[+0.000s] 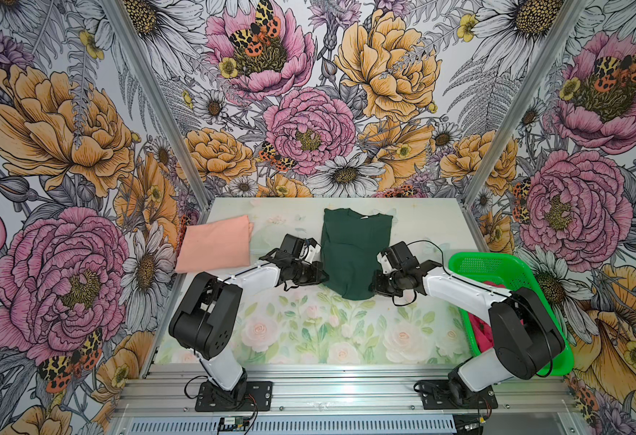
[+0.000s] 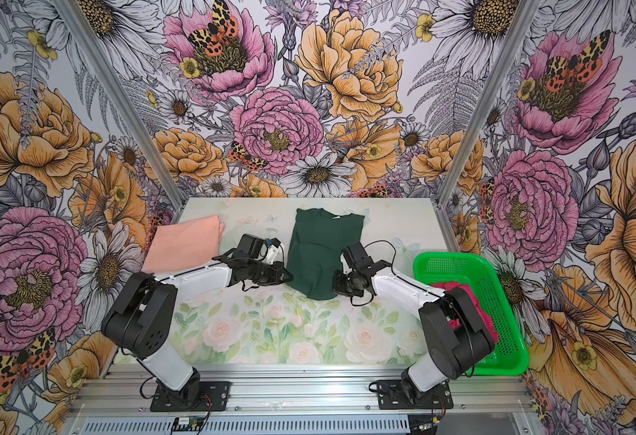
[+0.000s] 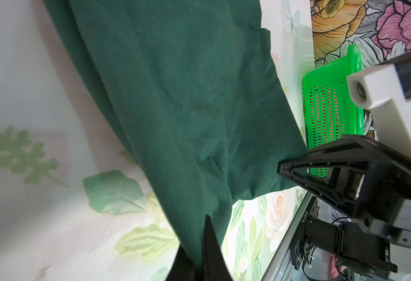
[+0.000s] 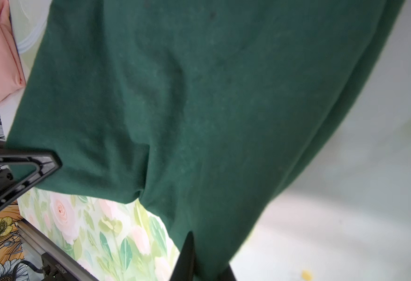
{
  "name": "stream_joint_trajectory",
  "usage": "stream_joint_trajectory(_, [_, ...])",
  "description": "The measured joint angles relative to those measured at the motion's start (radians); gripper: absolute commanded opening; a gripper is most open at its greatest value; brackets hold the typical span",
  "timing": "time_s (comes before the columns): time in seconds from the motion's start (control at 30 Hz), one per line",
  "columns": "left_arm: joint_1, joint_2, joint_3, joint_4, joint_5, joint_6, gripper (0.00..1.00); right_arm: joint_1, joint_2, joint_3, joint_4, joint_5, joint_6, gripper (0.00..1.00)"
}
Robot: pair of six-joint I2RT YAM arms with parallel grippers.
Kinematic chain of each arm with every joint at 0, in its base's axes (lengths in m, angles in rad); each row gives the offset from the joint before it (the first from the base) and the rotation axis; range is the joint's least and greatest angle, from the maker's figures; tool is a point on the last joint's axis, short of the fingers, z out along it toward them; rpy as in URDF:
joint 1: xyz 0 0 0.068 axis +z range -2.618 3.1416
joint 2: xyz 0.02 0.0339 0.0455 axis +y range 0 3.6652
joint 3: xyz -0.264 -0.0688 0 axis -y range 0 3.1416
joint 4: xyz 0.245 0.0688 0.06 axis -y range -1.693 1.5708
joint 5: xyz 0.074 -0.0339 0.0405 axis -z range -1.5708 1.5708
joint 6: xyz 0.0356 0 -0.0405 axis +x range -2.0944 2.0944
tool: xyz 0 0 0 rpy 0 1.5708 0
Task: Fold and stack t-shirts
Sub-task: Fold the T-shirt.
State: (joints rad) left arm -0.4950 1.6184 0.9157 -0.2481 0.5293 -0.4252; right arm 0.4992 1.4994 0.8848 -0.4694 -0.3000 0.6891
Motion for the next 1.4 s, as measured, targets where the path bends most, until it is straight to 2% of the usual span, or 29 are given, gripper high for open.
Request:
stream_joint_trajectory(0.1, [-0.044, -0.083, -0.066, -0.004, -0.040, -0.048, 0.00, 0.023, -0.050, -0.035, -0.029, 0.016, 0.004, 0.15])
stream_joint_trajectory(0.2, [-0.041, -0.149, -0.107, -0.024, -0.088, -0.077, 0.00, 0.036, -0.110, -0.071, -0.061, 0.041, 0.013, 0.15])
stream_joint_trajectory(0.4, [0.054, -0.171, -0.048, -0.051, -0.146, -0.092, 0.00, 0.013, -0.190, -0.033, -0.100, 0.099, 0.005, 0.16])
stream_joint_trajectory(0.53, [0.098, -0.069, 0.129, -0.063, -0.148, -0.077, 0.00, -0.029, -0.137, 0.107, -0.113, 0.117, -0.035, 0.15])
stream_joint_trajectory(0.77, [0.113, 0.143, 0.429, -0.076, -0.130, -0.036, 0.00, -0.107, 0.026, 0.326, -0.118, 0.124, -0.117, 0.14])
stream_joint_trajectory(1.4, [0.206, 0.764, 1.089, -0.202, 0.023, -0.018, 0.00, -0.257, 0.444, 0.693, -0.125, 0.079, -0.198, 0.11])
